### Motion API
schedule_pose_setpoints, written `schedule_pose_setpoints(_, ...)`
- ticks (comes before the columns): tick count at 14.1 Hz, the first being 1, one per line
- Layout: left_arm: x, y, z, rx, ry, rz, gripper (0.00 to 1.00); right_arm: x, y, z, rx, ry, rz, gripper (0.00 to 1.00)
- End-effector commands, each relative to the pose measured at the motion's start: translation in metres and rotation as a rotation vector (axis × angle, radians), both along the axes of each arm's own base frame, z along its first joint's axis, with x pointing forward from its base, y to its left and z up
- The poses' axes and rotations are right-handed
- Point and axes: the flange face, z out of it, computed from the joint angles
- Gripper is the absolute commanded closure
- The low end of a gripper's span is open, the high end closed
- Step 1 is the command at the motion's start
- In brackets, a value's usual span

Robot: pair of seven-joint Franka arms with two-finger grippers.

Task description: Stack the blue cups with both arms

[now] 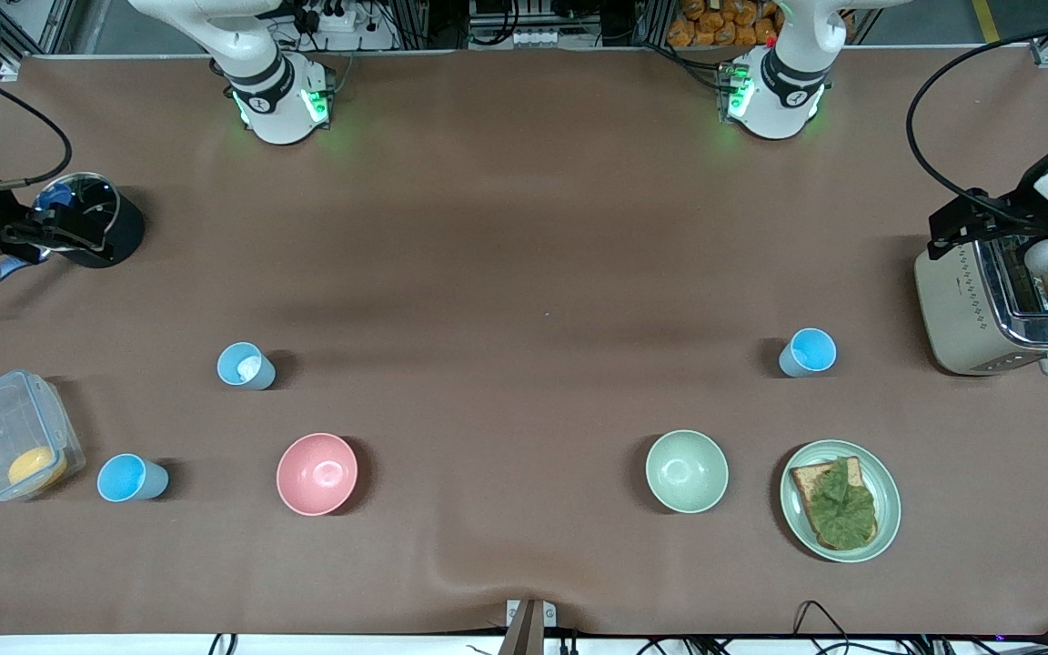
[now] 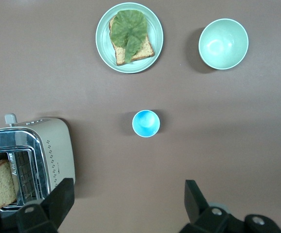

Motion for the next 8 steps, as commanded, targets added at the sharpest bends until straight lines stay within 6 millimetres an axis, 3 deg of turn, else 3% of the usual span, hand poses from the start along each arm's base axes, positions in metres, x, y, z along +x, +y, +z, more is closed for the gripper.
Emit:
schedule_pose_setpoints(1, -0.002, 0.006, 0.002, 0.003, -0.014, 0.012, 0.00, 0.000, 0.000, 0.005, 0.000, 0.002, -0.014, 0.00)
schedule_pose_setpoints(8, 0.000, 0.024, -0.008, -0.002, 0.014, 0.041, 0.00, 0.000, 0.000, 0.005, 0.000, 0.003, -0.014, 0.00)
